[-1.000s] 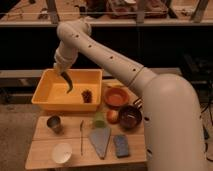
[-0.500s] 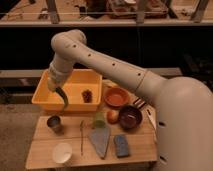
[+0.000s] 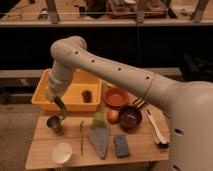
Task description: Place pepper in paper cup
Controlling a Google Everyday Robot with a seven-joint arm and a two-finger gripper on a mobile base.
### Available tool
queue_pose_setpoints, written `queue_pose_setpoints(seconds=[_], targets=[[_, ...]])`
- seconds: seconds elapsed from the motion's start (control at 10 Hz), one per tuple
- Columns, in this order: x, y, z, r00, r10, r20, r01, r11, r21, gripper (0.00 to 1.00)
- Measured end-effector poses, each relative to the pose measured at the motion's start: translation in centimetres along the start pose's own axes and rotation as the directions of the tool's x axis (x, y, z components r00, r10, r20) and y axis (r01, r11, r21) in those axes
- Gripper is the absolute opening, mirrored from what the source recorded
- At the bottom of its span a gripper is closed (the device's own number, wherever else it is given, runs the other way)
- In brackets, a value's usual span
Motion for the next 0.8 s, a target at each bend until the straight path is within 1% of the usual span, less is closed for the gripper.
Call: queue_pose_setpoints(seconds=[0.6, 0.7, 0.8], targets=[[0.05, -0.11, 0.11, 1.0, -0.002, 0.001, 0.002, 1.0, 0.001, 0.02], [0.01, -0.23, 0.27, 1.0, -0.008, -0.003, 0.008, 1.0, -0.001, 0.02], [-0.27, -0.98, 0.51, 1.0, -0.028, -0.01, 0.027, 1.0, -0.008, 0.02]])
